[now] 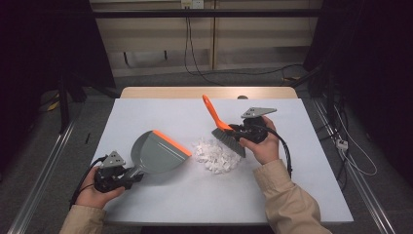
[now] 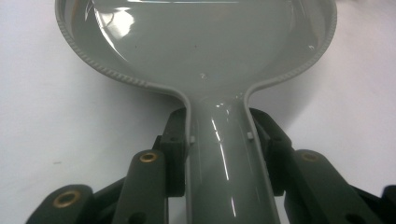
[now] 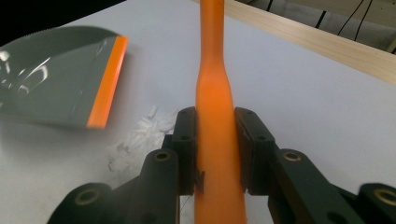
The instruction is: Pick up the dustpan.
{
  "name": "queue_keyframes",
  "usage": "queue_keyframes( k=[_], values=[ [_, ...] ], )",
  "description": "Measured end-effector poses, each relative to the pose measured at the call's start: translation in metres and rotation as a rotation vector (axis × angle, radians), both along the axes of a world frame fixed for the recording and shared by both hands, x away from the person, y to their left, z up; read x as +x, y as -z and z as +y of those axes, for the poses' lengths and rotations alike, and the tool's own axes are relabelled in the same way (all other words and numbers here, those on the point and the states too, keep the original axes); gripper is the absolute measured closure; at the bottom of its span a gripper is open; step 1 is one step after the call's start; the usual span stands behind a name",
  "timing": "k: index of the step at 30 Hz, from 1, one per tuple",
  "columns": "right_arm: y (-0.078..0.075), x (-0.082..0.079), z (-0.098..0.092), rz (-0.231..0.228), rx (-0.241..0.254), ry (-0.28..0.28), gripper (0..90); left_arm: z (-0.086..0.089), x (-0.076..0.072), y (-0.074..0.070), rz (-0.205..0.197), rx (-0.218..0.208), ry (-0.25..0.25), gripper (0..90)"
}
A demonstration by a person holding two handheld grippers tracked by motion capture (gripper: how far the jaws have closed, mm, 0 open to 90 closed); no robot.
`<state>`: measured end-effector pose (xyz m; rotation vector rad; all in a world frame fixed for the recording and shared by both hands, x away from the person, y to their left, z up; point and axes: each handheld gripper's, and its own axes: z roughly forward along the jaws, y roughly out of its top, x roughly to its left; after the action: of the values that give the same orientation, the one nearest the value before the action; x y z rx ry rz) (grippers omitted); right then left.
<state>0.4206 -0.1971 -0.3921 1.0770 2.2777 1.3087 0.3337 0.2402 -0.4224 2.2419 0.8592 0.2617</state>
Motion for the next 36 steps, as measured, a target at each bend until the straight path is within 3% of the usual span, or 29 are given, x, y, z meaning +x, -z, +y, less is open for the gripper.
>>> queue_keyframes(
  k=[4, 7, 13, 21, 25, 27, 29, 32, 36],
  values=[
    [-0.003, 0.001, -0.001, -0.008, 0.008, 0.028, 71.9, -0.013, -0.006, 0.0, 0.011, 0.025, 0.093, 62.4],
    [-0.004, 0.001, -0.004, -0.02, -0.023, 0.052, 71.9, -0.023, -0.008, 0.002, 0.034, 0.036, 0.144, 62.4],
    [0.003, 0.003, -0.009, -0.011, -0.057, 0.091, 71.9, -0.033, -0.009, 0.005, 0.036, 0.041, 0.209, 62.4],
    [0.017, 0.007, -0.002, 0.021, -0.13, 0.091, 71.8, -0.039, -0.006, 0.008, 0.041, 0.018, 0.211, 62.2],
    [0.017, 0.005, 0.003, 0.006, -0.157, 0.088, 71.3, -0.041, -0.005, 0.009, 0.039, 0.021, 0.212, 62.2],
    [0.015, 0.004, 0.004, 0.019, -0.167, 0.089, 65.5, -0.043, -0.004, 0.008, 0.032, 0.036, 0.215, 62.1],
    [0.012, 0.003, 0.004, -0.002, -0.182, 0.102, 60.4, -0.043, -0.003, 0.008, 0.048, 0.014, 0.236, 62.1],
    [0.011, 0.0, 0.006, 0.012, -0.206, 0.09, 62.9, -0.046, -0.003, 0.008, 0.042, 0.022, 0.246, 62.2],
    [0.018, 0.002, 0.007, 0.066, -0.24, 0.103, 70.1, -0.05, -0.002, 0.007, 0.041, 0.033, 0.244, 62.2]
  ],
)
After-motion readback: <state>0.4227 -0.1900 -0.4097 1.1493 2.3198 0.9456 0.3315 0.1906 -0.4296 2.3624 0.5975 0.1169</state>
